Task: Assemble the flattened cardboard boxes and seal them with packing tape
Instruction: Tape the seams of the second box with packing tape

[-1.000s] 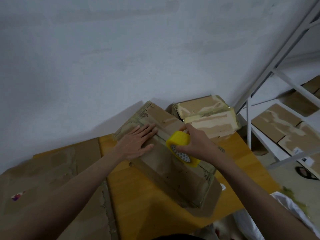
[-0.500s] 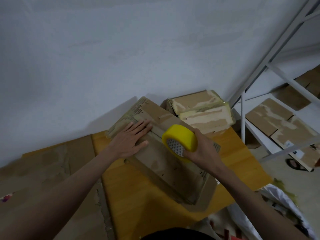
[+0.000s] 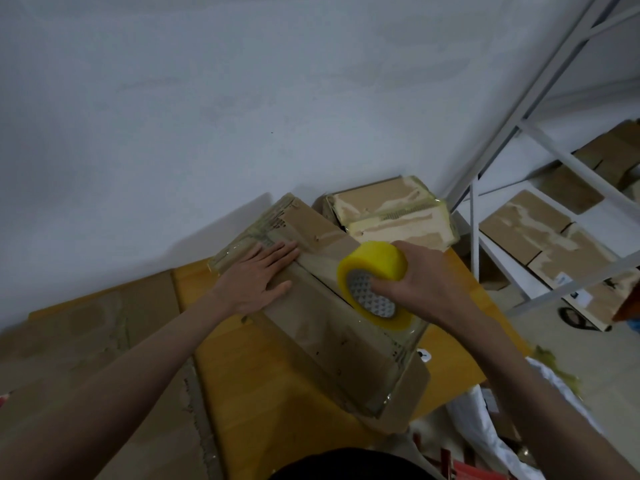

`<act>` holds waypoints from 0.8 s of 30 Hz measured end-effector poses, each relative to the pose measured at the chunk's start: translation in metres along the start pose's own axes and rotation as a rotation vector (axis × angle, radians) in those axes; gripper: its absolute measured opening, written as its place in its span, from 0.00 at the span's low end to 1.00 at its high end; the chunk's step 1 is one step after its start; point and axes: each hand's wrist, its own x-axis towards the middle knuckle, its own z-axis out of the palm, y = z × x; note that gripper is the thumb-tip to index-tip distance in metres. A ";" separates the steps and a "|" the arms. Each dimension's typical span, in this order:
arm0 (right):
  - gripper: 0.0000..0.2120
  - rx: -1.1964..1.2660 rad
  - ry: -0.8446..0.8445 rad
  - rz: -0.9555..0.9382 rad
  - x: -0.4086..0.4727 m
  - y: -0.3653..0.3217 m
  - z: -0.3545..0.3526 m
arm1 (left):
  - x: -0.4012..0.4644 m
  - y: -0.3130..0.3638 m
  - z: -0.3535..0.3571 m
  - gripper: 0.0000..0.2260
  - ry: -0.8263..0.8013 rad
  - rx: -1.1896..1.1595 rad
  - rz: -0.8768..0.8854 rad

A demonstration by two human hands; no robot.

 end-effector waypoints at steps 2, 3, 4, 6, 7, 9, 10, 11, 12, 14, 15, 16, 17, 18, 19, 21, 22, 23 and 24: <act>0.19 -0.077 -0.076 0.032 -0.008 0.012 -0.010 | 0.002 0.001 -0.001 0.29 -0.003 -0.003 0.005; 0.22 -0.103 -0.117 0.048 -0.012 0.016 -0.010 | 0.002 0.002 -0.001 0.29 -0.006 0.001 0.005; 0.25 -0.110 -0.152 0.057 -0.017 0.019 -0.008 | 0.002 0.002 0.000 0.29 -0.007 0.008 0.003; 0.28 -0.093 -0.181 0.055 -0.024 0.022 0.000 | -0.001 0.005 0.001 0.30 0.008 0.022 0.002; 0.28 -0.085 -0.180 0.050 -0.026 0.022 0.002 | -0.003 0.007 0.000 0.30 0.019 0.027 0.003; 0.28 -0.079 -0.180 0.050 -0.028 0.023 0.004 | -0.005 0.013 0.000 0.31 0.034 0.030 0.008; 0.28 -0.086 -0.182 0.051 -0.029 0.024 0.004 | -0.006 0.018 0.000 0.31 0.037 0.037 0.013; 0.28 -0.093 -0.182 0.050 -0.030 0.025 0.005 | -0.006 0.022 0.000 0.31 0.036 0.043 0.019; 0.28 -0.098 -0.183 0.047 -0.031 0.026 0.006 | -0.006 0.027 0.001 0.32 0.034 0.046 0.028; 0.28 -0.095 -0.191 0.040 -0.033 0.027 0.008 | -0.007 0.039 0.004 0.32 0.023 0.042 0.039; 0.28 -0.094 -0.195 0.039 -0.033 0.027 0.009 | -0.007 0.046 0.006 0.33 0.014 0.038 0.041; 0.28 -0.093 -0.199 0.042 -0.034 0.029 0.011 | -0.007 0.053 0.007 0.33 0.006 0.036 0.042; 0.28 -0.094 -0.204 0.048 -0.033 0.030 0.012 | -0.008 0.060 0.008 0.34 0.001 0.034 0.046; 0.28 -0.096 -0.210 0.053 -0.032 0.031 0.013 | -0.008 0.067 0.009 0.34 -0.001 0.031 0.051; 0.27 -0.099 -0.214 0.054 -0.032 0.033 0.015 | -0.008 0.074 0.010 0.34 -0.003 0.031 0.060; 0.27 -0.104 -0.211 0.057 -0.031 0.036 0.018 | -0.008 0.085 0.012 0.34 -0.003 0.027 0.081; 0.27 -0.102 -0.209 0.060 -0.030 0.037 0.019 | -0.007 0.090 0.013 0.35 -0.007 0.023 0.090; 0.27 -0.095 -0.206 0.062 -0.030 0.038 0.019 | -0.005 0.095 0.015 0.35 -0.014 0.021 0.099; 0.27 -0.085 -0.204 0.066 -0.029 0.039 0.019 | -0.002 0.101 0.017 0.35 -0.017 0.020 0.111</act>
